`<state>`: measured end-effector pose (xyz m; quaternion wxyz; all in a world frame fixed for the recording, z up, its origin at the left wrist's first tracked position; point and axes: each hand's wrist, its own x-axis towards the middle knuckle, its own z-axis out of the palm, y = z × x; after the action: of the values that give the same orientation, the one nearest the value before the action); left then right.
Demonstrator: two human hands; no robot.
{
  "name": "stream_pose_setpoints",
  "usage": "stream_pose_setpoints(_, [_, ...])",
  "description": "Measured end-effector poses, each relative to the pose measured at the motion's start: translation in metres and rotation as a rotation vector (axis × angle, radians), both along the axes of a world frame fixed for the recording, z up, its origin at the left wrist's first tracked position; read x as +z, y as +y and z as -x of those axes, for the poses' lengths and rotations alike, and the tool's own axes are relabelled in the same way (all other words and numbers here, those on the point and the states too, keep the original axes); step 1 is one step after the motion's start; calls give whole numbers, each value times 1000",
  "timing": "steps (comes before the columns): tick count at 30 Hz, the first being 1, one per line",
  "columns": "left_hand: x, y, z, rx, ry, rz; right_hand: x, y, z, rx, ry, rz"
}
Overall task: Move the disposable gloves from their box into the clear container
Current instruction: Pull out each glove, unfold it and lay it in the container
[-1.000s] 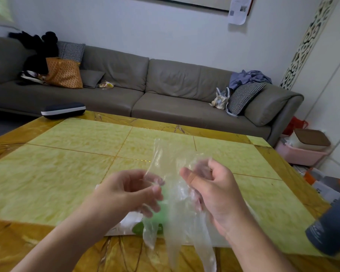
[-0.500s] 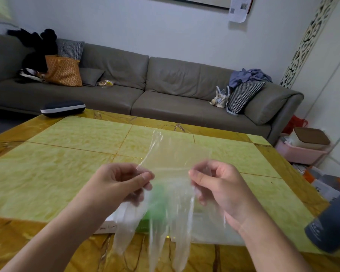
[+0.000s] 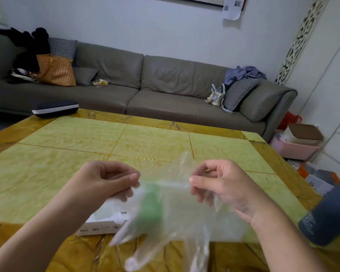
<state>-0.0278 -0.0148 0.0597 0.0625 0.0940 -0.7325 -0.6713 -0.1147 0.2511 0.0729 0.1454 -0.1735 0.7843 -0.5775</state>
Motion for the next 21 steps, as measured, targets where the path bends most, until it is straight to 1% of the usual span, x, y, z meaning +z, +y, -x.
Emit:
stream_pose_setpoints(1, [1,1,0,17,11,5,2,1,0,43,-7,-50])
stream_pose_setpoints(3, [1,8,2,-18,16,42,4,1,-2,99,16,-118])
stream_pose_setpoints(5, [-1,15,5,-12,45,89,6,2,1,27,60,-92])
stream_pose_setpoints(6, [-3,18,7,44,86,141,5,6,5,-59,58,-44])
stream_pose_setpoints(8, [-1,21,8,226,236,321,4,18,17,-255,10,50])
stream_pose_setpoints(9, [3,24,5,290,331,436,1,24,22,-331,-13,54])
stream_pose_setpoints(10, [9,31,3,310,423,542,-3,31,26,-385,-19,16])
stream_pose_setpoints(11, [16,41,2,278,506,617,-8,38,29,-413,-13,-52])
stream_pose_setpoints(13, [29,67,6,119,605,709,-19,44,31,-407,17,-215])
stream_pose_setpoints(14, [34,81,13,12,585,759,-24,44,31,-398,40,-288])
stream_pose_setpoints(16, [34,112,34,-197,420,922,-30,43,32,-384,86,-399])
stream_pose_setpoints(17, [27,125,48,-276,316,1012,-34,42,33,-373,105,-440])
stream_pose_setpoints(19, [8,143,72,-411,50,1182,-40,40,33,-344,139,-532])
stream_pose_setpoints(21, [-11,149,84,-508,-148,1289,-47,40,33,-356,188,-607])
